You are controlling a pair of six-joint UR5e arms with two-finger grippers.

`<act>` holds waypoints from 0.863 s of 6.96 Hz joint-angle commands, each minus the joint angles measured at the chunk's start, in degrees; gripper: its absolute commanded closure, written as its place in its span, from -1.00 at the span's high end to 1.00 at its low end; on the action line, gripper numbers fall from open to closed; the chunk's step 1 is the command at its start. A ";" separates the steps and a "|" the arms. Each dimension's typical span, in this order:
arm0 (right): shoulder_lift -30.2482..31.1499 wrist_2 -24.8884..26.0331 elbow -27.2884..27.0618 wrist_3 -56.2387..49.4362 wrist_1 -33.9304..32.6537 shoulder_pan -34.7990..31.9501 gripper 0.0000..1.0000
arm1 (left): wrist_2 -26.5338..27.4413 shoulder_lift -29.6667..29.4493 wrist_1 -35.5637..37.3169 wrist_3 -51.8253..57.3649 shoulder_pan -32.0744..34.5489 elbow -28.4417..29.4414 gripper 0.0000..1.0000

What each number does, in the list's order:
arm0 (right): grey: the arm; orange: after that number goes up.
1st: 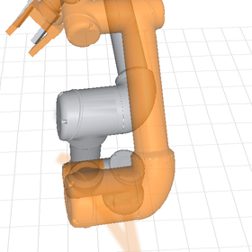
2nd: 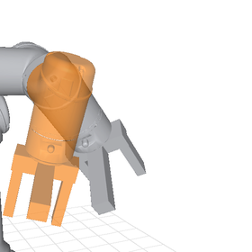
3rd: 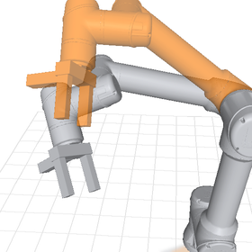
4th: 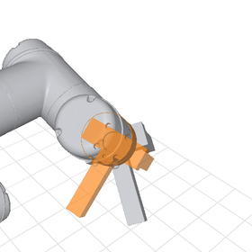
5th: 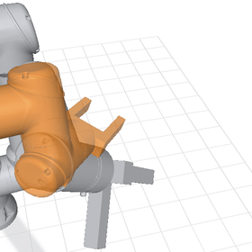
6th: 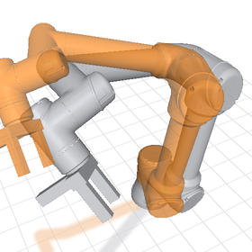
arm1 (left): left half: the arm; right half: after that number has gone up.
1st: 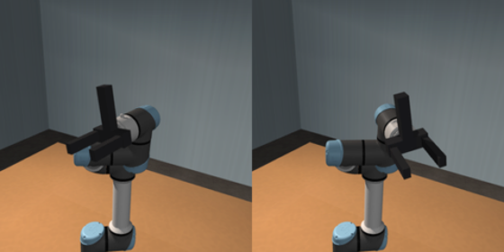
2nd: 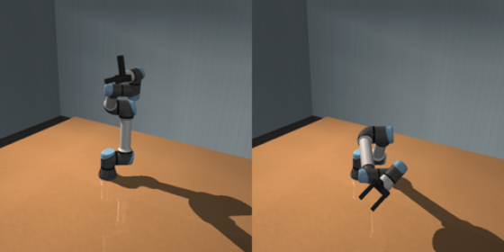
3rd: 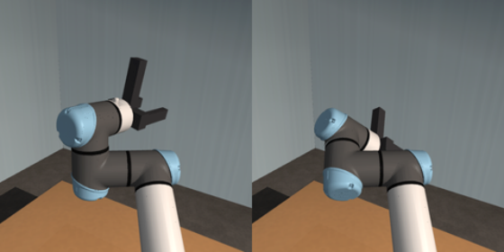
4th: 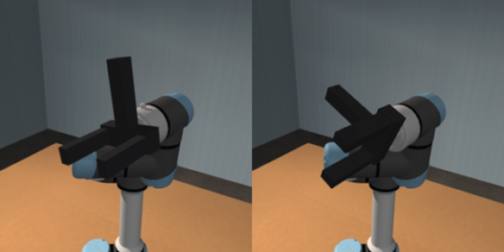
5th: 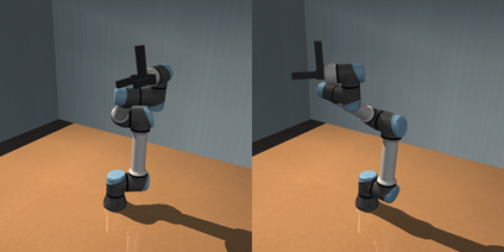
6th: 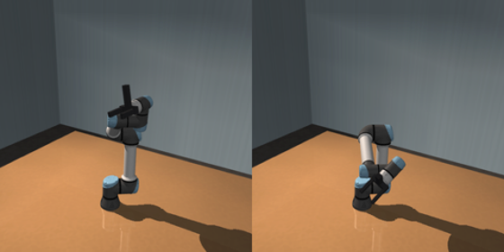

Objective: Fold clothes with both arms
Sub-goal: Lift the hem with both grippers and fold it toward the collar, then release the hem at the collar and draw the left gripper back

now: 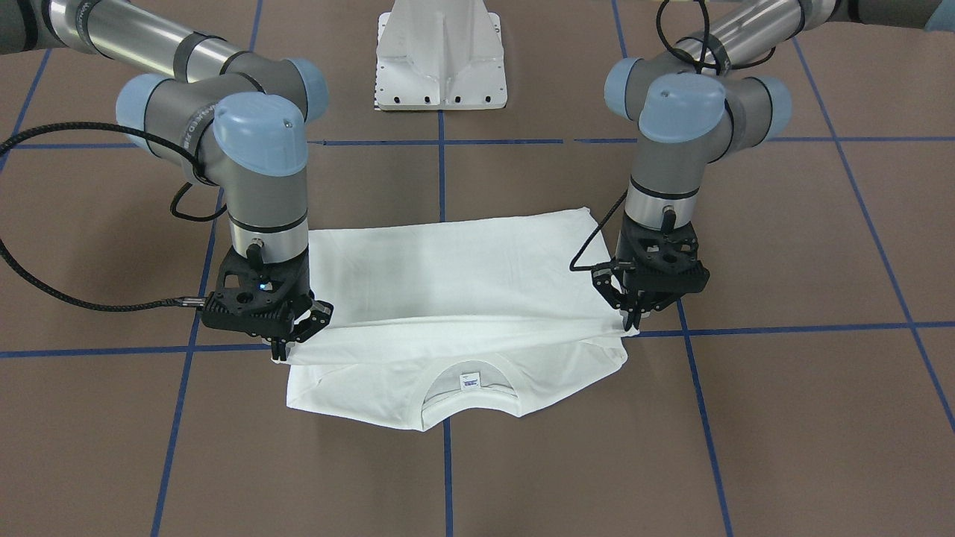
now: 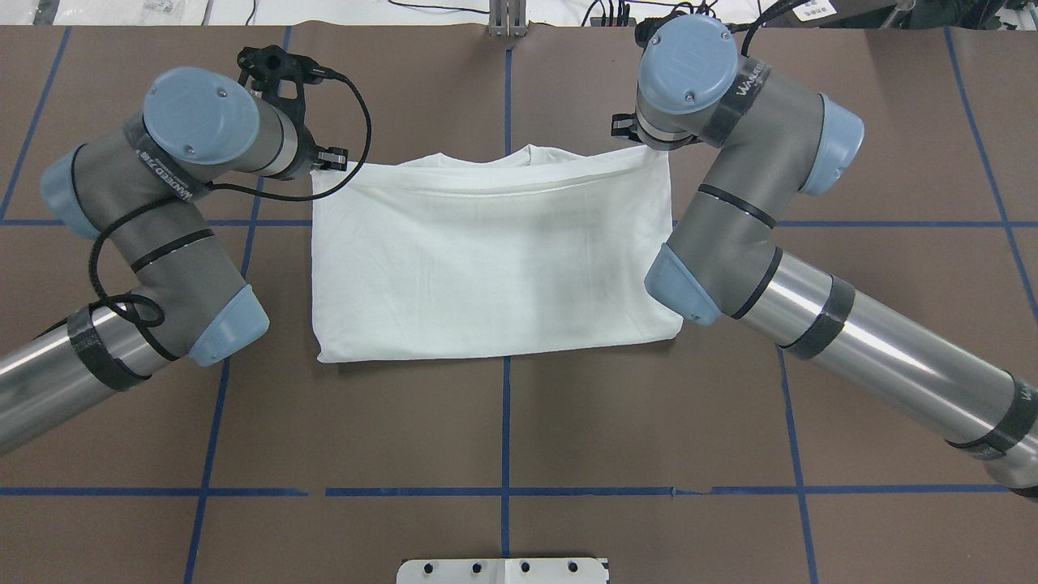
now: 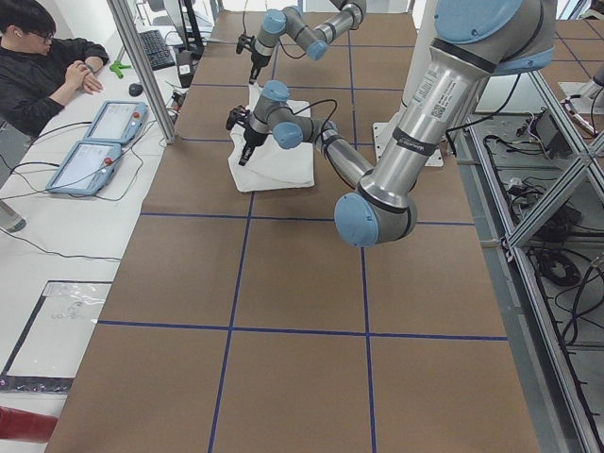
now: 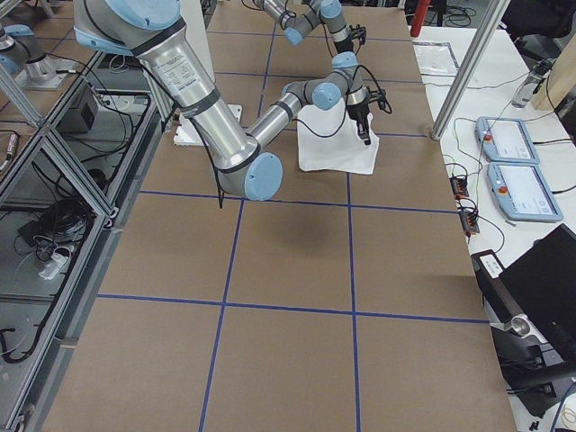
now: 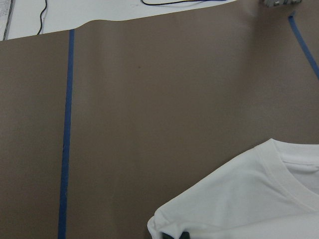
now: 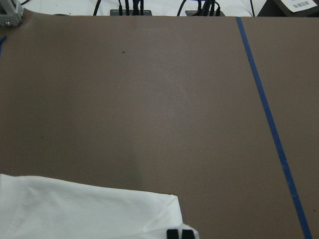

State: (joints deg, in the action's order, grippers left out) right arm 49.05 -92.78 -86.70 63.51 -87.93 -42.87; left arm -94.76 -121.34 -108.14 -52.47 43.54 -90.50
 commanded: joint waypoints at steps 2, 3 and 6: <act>0.35 0.41 1.53 0.30 1.09 3.22 -1.00 | 1.33 -0.13 -6.90 -0.01 -2.57 7.17 -1.00; 0.70 0.41 1.53 0.30 1.09 3.49 -1.00 | 1.33 -0.22 -7.00 0.00 -3.19 7.18 -1.00; 0.88 0.41 1.53 0.21 1.18 3.50 0.70 | 1.24 0.31 -7.17 0.34 -3.11 6.74 0.84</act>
State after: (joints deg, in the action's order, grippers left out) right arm 49.87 -92.38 -85.17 63.75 -86.82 -39.42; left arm -93.49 -121.39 -115.19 -52.35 40.40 -83.46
